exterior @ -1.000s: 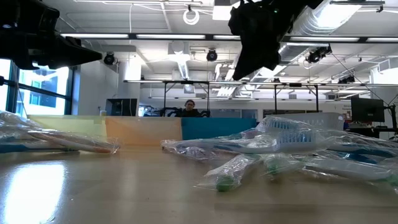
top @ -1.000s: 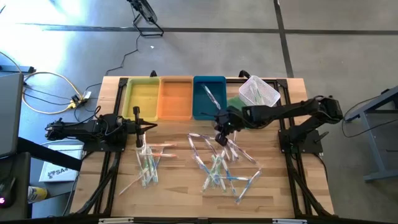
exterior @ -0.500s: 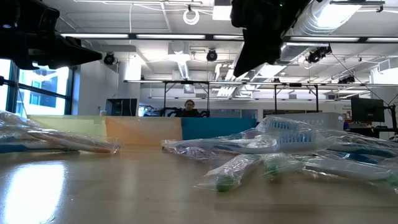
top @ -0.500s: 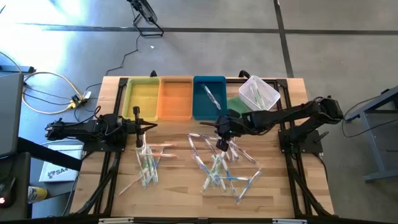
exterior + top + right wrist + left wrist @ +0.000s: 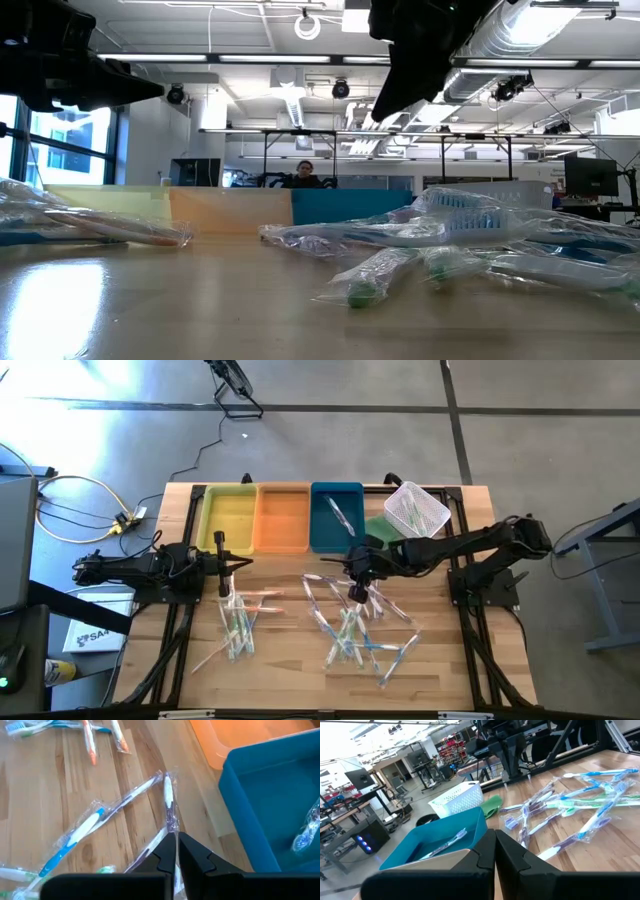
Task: Pick & Place Toothbrushes
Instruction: Put the purple toothbrush into the blue bin
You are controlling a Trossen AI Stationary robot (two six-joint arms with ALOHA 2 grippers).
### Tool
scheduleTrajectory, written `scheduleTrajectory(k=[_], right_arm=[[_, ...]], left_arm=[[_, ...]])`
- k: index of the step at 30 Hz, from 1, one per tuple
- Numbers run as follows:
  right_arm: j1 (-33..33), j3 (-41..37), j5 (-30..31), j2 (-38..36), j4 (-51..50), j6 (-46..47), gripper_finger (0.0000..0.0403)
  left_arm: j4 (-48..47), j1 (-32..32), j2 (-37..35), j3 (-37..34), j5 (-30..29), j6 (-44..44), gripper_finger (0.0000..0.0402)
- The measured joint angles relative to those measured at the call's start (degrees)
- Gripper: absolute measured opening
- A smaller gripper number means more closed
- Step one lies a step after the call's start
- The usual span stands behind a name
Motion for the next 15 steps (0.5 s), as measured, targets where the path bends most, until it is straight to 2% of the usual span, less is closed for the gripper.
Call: scheduleTrajectory(k=[10, 15], right_arm=[[0.0, -1.7, 0.1, 0.0, -0.7, -0.8, 0.0146], [0.0, -6.2, 0.1, 0.0, 1.7, -1.3, 0.0159]], left_arm=[[0.0, 0.0, 0.0, 0.0, 0.0, 0.0, 0.0000], [0.0, 0.0, 0.0, 0.0, 0.0, 0.0, 0.0000]])
